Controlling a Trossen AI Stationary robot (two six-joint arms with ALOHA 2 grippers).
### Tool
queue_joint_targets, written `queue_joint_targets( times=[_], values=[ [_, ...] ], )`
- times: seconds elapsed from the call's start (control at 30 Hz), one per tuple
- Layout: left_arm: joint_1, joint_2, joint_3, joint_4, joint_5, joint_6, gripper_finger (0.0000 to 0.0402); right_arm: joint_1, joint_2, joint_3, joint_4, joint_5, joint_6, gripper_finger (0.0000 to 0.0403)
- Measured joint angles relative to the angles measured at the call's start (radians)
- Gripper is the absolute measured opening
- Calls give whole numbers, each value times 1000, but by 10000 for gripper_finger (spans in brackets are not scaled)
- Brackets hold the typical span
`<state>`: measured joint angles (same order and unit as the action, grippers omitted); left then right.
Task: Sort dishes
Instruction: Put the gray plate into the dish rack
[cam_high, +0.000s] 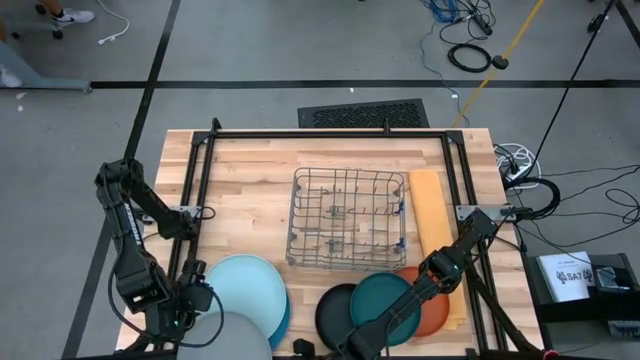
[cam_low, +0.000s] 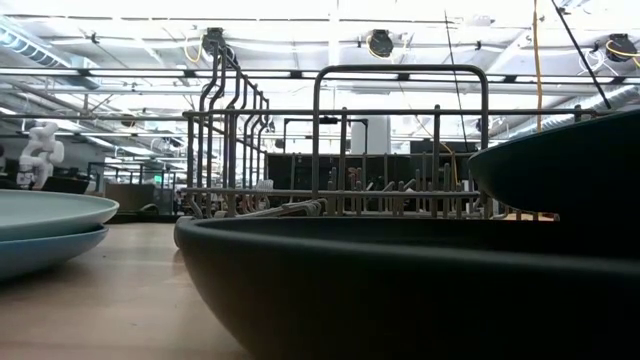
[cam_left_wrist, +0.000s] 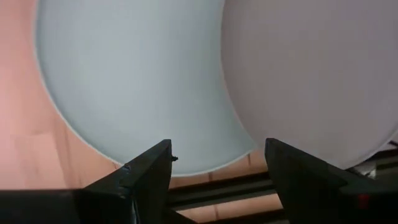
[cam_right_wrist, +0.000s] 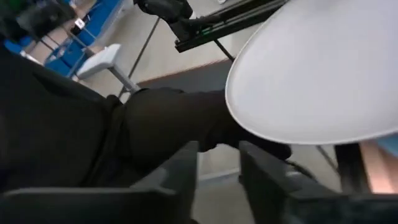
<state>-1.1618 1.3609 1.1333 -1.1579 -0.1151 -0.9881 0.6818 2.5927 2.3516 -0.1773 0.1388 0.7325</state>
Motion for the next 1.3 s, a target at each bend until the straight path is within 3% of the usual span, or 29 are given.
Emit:
queue_joint_targets(
  times=[0.13, 0.43, 0.53, 0.77, 0.87, 1.1, 1.3],
  values=[
    [0, 0, -50, 67, 9, 0, 256, 0, 0, 0, -1, -37, 83, 12],
    [-2, -21, -143, 207, 37, 11, 256, -2, 0, 0, -14, -27, 306, 15],
    [-2, -26, -169, 221, 54, 5, 256, -2, 4, 0, -13, -7, 373, 33],
    [-2, -58, -211, 238, 52, -17, 256, -1, 45, 0, 14, 10, 575, 123],
    [-4, -80, -211, 235, 35, -19, 256, 1, 67, -1, 71, -5, 618, 122],
    [-4, -100, -211, 233, 18, -24, 256, 3, 81, 0, 113, 15, 639, 77],
    [-4, -100, -210, 233, 1, -25, 256, -8, 83, 0, 115, 56, 631, 147]
  ],
)
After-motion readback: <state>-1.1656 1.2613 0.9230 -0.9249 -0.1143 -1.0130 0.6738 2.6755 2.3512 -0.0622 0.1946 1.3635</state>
